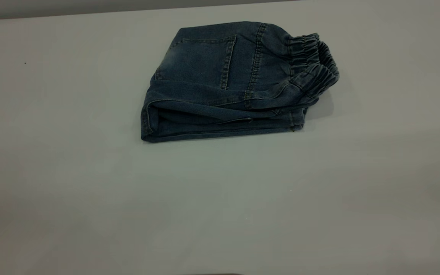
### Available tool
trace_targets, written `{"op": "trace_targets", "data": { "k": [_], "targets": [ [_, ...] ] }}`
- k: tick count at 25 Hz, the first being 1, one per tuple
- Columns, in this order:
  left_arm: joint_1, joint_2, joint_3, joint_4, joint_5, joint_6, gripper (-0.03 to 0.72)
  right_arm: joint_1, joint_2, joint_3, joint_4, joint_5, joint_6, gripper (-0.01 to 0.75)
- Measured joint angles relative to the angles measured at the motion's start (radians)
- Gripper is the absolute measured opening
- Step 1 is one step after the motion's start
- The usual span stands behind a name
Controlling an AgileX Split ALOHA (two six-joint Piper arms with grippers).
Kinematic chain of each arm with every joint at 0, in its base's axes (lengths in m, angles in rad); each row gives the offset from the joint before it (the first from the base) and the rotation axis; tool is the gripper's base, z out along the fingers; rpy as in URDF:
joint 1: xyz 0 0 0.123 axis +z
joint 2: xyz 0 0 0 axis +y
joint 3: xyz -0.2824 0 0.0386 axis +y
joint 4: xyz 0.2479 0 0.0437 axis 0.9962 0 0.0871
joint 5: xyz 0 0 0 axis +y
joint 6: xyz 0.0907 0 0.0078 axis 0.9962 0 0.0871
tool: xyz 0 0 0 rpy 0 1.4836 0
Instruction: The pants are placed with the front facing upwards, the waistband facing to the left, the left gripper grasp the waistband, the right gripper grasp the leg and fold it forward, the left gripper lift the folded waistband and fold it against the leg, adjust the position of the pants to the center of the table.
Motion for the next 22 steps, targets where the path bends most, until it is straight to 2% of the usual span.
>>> {"op": "trace_targets", "data": {
  "k": [3,6,8,11,14,22],
  "targets": [
    [0.137,-0.035,0.000,-0.001,0.000,0.001,0.566,0.000,0.000,0.000,0.000,0.000,0.000,0.528],
    [0.321,-0.113,0.000,0.001,0.000,0.001,0.566,0.000,0.000,0.000,0.000,0.000,0.000,0.528],
    [0.417,-0.189,0.000,0.002,0.001,0.000,0.566,0.000,0.000,0.000,0.000,-0.001,0.000,0.528],
    [0.521,-0.292,0.000,0.002,0.007,0.000,0.566,0.000,0.000,0.000,0.000,-0.001,0.000,0.528],
    [0.563,-0.368,0.000,0.002,0.011,0.000,0.566,0.000,-0.001,0.000,0.000,-0.001,0.000,0.528],
    [0.573,-0.407,0.000,0.002,0.015,0.000,0.566,0.000,-0.067,0.000,0.002,-0.001,0.000,0.528]
  ]
}}
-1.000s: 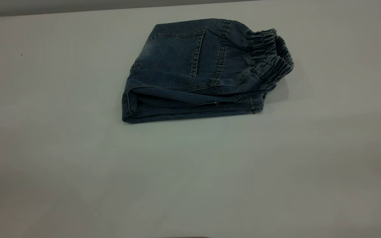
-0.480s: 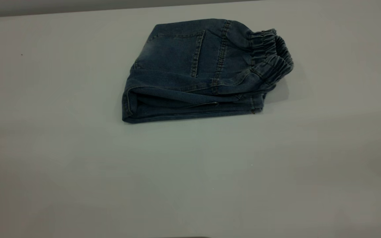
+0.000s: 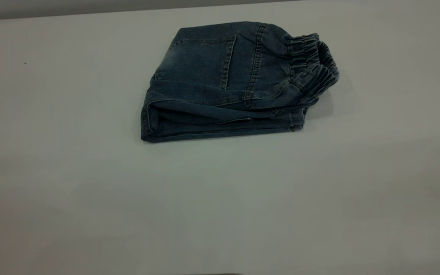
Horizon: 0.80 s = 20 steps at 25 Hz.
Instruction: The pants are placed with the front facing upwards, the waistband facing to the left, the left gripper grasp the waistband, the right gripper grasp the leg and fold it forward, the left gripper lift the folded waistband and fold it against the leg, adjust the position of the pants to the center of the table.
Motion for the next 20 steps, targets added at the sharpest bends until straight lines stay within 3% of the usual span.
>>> {"op": "trace_targets", "data": {
  "k": [20],
  "targets": [
    [0.000,0.000,0.000,0.000,0.001,0.001,0.566,0.000,-0.005,0.000,-0.010,0.001,0.048,0.528]
  ]
}}
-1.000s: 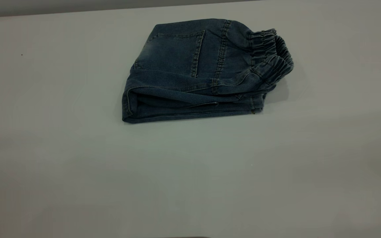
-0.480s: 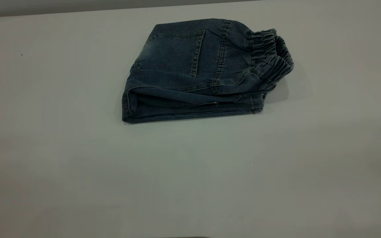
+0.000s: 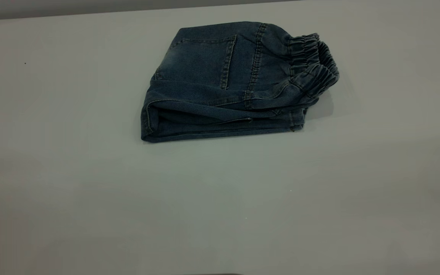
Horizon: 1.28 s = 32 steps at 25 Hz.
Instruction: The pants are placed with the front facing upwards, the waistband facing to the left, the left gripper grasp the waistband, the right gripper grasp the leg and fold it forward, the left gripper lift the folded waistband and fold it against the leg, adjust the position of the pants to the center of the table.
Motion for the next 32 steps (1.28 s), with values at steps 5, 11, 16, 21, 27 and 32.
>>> {"op": "trace_targets", "data": {
  "k": [5,11,16,21,27,32],
  "targets": [
    [0.000,0.000,0.000,0.000,0.001,0.000,0.566,0.000,0.000,0.000,-0.029,-0.001,0.049,0.517],
    [0.000,0.000,0.000,0.000,0.001,0.000,0.566,0.000,0.000,0.001,-0.029,-0.002,0.050,0.503],
    [0.000,0.000,0.000,0.000,0.002,0.000,0.566,0.000,0.000,0.001,-0.029,-0.002,0.051,0.485],
    [0.000,0.000,0.000,0.000,0.002,0.000,0.566,0.000,0.000,0.001,-0.029,-0.002,0.052,0.473],
    [0.000,0.000,0.000,0.000,0.002,0.005,0.566,0.000,0.000,0.001,-0.029,-0.002,0.052,0.472],
    [0.000,0.000,0.000,-0.024,0.002,0.021,0.566,0.000,0.000,0.001,-0.029,-0.002,0.052,0.472]
  ]
}}
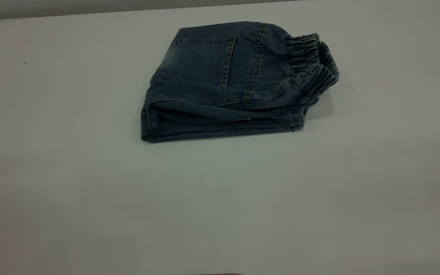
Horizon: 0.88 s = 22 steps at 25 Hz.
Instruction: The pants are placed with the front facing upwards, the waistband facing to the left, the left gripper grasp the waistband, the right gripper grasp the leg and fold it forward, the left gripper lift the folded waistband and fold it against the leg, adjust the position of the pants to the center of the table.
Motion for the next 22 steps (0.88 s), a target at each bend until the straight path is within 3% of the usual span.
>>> {"op": "trace_targets", "data": {
  "k": [8,22],
  "targets": [
    [0.000,0.000,0.000,-0.085,0.000,0.082,0.566,0.000,0.000,0.000,0.000,0.000,0.000,0.472],
    [0.000,0.000,0.000,-0.090,0.000,0.095,0.566,0.000,0.000,0.000,0.000,0.000,0.000,0.472]
  ]
}}
